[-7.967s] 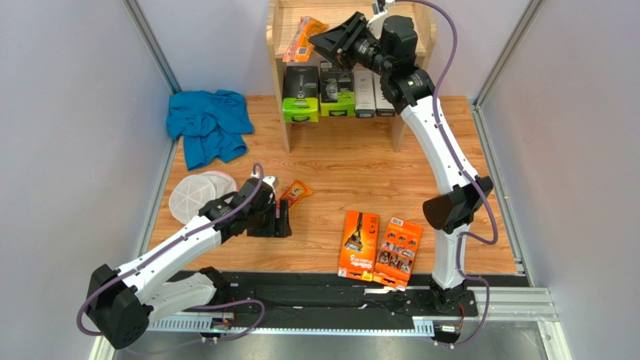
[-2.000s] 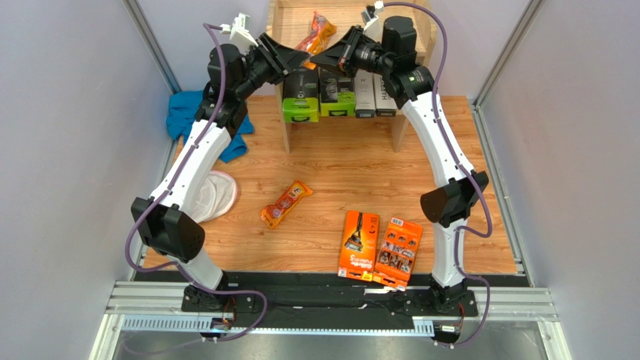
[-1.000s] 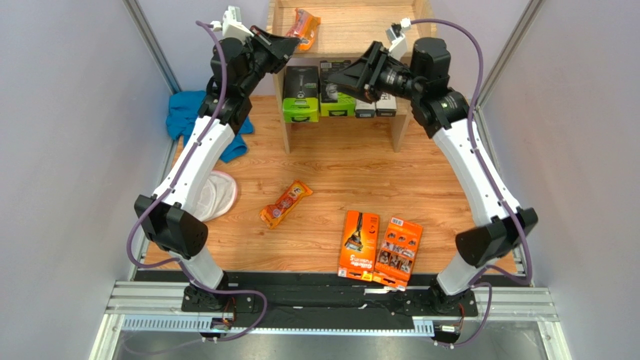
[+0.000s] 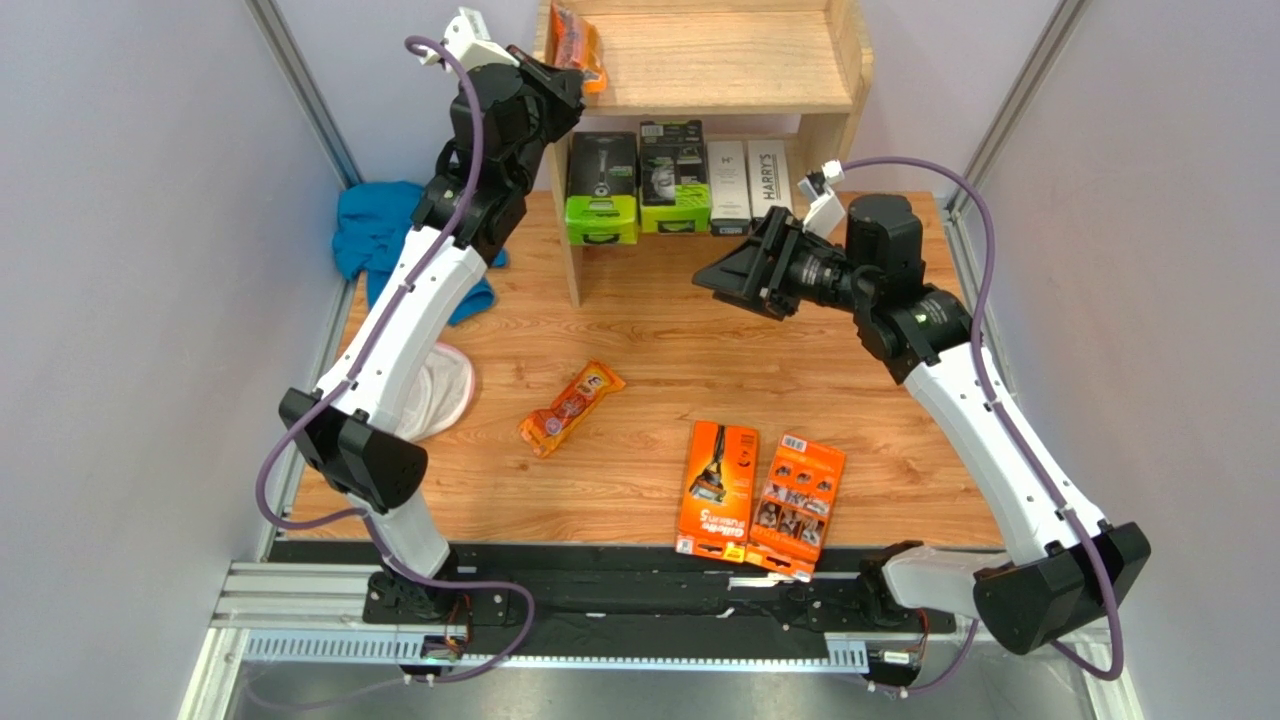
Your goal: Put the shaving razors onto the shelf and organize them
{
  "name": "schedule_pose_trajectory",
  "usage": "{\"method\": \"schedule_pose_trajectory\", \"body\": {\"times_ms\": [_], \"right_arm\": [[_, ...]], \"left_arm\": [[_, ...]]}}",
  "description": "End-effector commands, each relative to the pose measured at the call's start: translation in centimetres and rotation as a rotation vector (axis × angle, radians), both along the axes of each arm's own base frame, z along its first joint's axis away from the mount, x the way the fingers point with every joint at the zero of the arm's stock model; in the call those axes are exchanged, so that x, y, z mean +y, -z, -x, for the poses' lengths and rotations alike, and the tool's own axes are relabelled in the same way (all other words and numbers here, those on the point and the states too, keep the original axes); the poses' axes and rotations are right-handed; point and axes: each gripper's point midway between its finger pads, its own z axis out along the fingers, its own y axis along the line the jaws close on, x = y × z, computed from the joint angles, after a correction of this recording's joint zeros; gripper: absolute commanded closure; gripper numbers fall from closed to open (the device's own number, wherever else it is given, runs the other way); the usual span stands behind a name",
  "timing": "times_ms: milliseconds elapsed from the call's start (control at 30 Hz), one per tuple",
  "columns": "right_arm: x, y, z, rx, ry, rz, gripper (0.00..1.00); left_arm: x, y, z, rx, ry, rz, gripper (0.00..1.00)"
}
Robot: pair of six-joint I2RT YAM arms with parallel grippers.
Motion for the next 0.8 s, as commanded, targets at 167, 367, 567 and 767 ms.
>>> {"method": "schedule_pose_trajectory", "body": {"times_ms": [167, 367, 567, 767], "right_arm": [[-0.7, -0.5, 1.4, -0.052, 0.003, -0.009, 0.41], [-1.0, 0.0, 2.1, -0.043, 0.01, -0.012, 0.39], [-1.5, 0.1, 2.7, -0.044, 0.023, -0.015, 0.38], [-1.9, 0.9, 3.4, -0.029, 0.037, -0.009, 0.34]], "left_arm": [[0.4, -0.8, -0.2, 0.005, -0.003, -0.048, 0.63], [0.9, -0.7, 1.0, 0.034, 0.001, -0.05, 0.33], [2.0, -1.0, 3.7, 0.023, 0.009, -0.042, 0.23], [4.0, -0.7, 7.9, 0.016, 0.008, -0.051, 0.01]]}}
